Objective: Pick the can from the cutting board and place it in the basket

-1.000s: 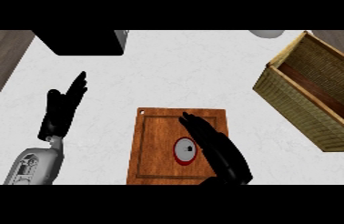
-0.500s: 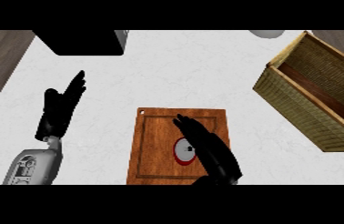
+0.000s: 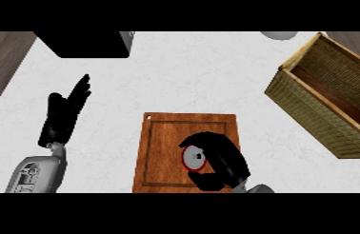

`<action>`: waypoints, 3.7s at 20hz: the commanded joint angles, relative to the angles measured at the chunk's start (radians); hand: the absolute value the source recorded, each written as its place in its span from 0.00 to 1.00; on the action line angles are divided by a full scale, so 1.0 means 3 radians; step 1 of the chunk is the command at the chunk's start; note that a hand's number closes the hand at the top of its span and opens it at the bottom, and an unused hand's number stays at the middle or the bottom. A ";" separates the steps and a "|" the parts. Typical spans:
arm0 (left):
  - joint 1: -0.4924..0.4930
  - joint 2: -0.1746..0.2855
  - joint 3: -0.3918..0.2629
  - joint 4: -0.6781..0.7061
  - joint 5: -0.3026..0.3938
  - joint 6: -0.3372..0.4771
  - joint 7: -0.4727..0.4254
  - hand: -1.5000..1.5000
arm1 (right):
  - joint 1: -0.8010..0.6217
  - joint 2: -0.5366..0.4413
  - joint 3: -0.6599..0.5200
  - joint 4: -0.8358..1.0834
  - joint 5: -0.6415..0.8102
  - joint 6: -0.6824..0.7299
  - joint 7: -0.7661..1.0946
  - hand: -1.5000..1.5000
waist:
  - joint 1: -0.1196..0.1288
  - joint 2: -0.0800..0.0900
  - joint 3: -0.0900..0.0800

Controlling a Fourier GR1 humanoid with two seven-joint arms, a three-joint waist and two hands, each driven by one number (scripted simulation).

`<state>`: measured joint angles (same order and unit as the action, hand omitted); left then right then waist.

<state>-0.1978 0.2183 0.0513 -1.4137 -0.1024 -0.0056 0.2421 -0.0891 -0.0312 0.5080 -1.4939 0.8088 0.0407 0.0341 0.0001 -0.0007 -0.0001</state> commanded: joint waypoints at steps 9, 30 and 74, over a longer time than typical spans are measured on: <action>0.0020 -0.0012 0.0052 -0.0017 -0.0025 -0.0006 0.0011 0.50 | 0.0021 -0.0788 0.0419 -0.0339 0.0847 0.0406 0.0121 1.00 | -0.0034 -0.0027 -0.0006; 0.0036 0.0025 0.0111 0.0012 -0.0051 -0.0024 0.0022 0.50 | 0.1035 -0.0881 -0.0403 -0.3481 -0.0855 0.1543 0.0707 1.00 | -0.0109 -0.0003 -0.0006; -0.0244 -0.0013 0.0126 0.0217 -0.0035 -0.0126 -0.0051 0.50 | -0.2584 -0.2712 -0.2982 0.0270 -0.1091 0.2639 0.0100 1.00 | 0.0041 0.0019 0.0000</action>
<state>-0.2376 0.1959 0.0728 -1.3705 -0.1213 -0.0251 0.2170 -0.8572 -0.8060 -0.4144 -1.5376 0.4511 0.8882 0.1920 0.0129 0.0064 0.0002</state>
